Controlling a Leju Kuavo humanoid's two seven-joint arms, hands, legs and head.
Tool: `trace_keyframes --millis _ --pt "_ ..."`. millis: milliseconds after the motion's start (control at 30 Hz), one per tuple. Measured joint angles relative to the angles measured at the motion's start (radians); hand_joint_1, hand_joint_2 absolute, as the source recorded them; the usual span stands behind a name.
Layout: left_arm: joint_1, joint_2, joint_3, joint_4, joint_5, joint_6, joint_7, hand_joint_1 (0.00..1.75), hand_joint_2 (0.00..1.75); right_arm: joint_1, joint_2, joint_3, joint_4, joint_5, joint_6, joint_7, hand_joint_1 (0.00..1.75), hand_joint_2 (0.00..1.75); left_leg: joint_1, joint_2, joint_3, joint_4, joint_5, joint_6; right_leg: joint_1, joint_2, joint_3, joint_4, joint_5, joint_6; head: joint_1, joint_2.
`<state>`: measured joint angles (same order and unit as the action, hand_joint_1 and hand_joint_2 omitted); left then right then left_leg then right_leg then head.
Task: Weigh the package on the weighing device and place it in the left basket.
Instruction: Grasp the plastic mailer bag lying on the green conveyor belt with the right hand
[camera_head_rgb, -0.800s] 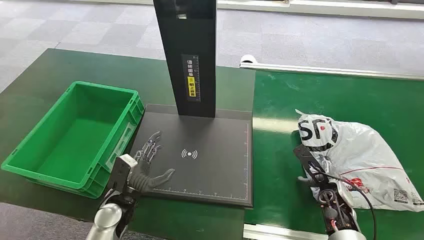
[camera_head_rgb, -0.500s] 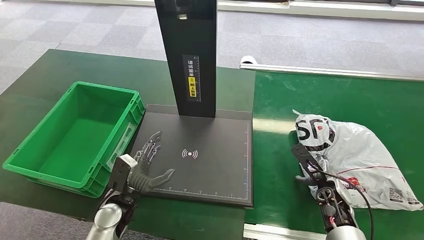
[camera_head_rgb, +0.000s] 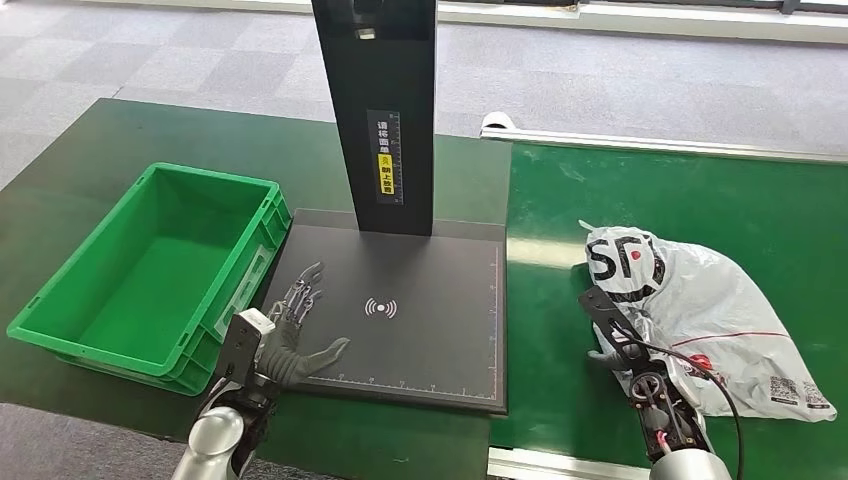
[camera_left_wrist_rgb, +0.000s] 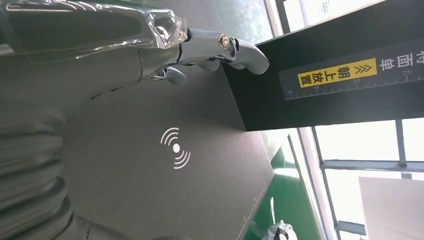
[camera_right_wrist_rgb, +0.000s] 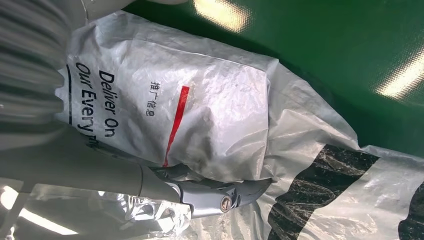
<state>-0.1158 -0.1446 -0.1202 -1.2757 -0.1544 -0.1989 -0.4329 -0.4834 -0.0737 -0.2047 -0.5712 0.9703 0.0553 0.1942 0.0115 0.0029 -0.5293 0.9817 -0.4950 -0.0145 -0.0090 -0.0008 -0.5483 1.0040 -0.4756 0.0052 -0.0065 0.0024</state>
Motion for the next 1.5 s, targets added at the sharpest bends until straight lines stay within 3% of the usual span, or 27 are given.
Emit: trace_keyframes --millis 33,67,167,200,433,600,1300,1400,1500 --pt "0.000 0.000 0.000 0.000 0.000 0.000 0.000 0.00 1.75 0.000 0.000 0.001 0.000 0.002 0.000 0.000 0.00 1.75 0.000 0.000 0.000 0.000 0.000 0.000 0.000 0.000 0.000 0.000 0.000 0.000 0.000 0.000" --pt "0.000 0.000 0.000 0.000 0.000 0.001 0.001 0.00 1.75 0.000 0.000 0.002 0.001 0.004 0.001 0.001 0.19 1.75 0.000 0.000 0.000 0.000 0.000 0.000 0.000 0.000 0.000 0.000 0.000 0.000 0.000 0.000" --pt "0.000 0.000 0.000 0.000 0.001 0.001 0.004 0.00 1.75 -0.004 0.000 0.005 0.004 0.013 0.008 0.004 1.50 1.75 0.000 0.000 0.000 0.000 0.000 0.000 0.000 0.000 0.000 0.000 0.000 0.000 0.000 0.000" --pt "0.000 0.000 0.000 0.000 0.001 0.002 0.005 0.00 1.75 -0.005 0.000 0.006 0.006 0.013 0.012 0.000 1.75 1.75 0.000 0.000 0.000 0.000 0.000 0.000 0.000 0.000 0.000 0.000 0.000 0.000 0.000 0.000" --pt "0.004 0.000 0.001 -0.002 0.002 0.007 0.006 0.00 1.75 -0.026 0.004 0.007 0.016 0.004 0.012 -0.074 1.75 1.75 0.000 0.000 0.000 0.000 0.000 0.000 0.000 0.000 0.001 0.000 0.000 0.000 0.000 0.000" --pt "0.022 0.007 0.001 -0.017 0.018 0.003 0.005 0.00 1.75 -0.026 0.027 0.036 0.013 -0.042 0.010 -0.228 1.75 1.75 0.001 0.003 -0.001 0.000 0.000 0.000 0.001 0.002 -0.002 0.000 0.001 0.000 0.000 0.000" --pt "0.042 0.022 0.001 -0.033 0.023 0.008 0.002 0.00 1.75 -0.009 0.051 0.128 -0.015 -0.146 -0.013 -0.242 1.75 1.75 0.000 0.001 -0.008 0.000 0.000 0.000 0.001 0.001 -0.009 0.000 0.001 0.000 0.000 0.000" --pt "0.046 0.023 0.002 -0.036 0.025 0.010 0.000 0.00 1.75 -0.002 0.051 0.140 -0.027 -0.176 -0.033 -0.251 1.75 1.75 0.000 0.001 -0.009 0.000 0.000 0.000 0.001 0.001 -0.009 0.000 0.001 0.000 0.000 0.000" --pt "0.052 0.025 0.002 -0.043 0.029 0.012 -0.003 0.00 1.75 0.017 0.054 0.139 -0.060 -0.256 -0.121 -0.296 1.75 1.75 0.000 0.001 -0.010 0.000 0.000 0.000 0.000 0.001 -0.009 0.000 0.001 0.000 0.000 0.000"
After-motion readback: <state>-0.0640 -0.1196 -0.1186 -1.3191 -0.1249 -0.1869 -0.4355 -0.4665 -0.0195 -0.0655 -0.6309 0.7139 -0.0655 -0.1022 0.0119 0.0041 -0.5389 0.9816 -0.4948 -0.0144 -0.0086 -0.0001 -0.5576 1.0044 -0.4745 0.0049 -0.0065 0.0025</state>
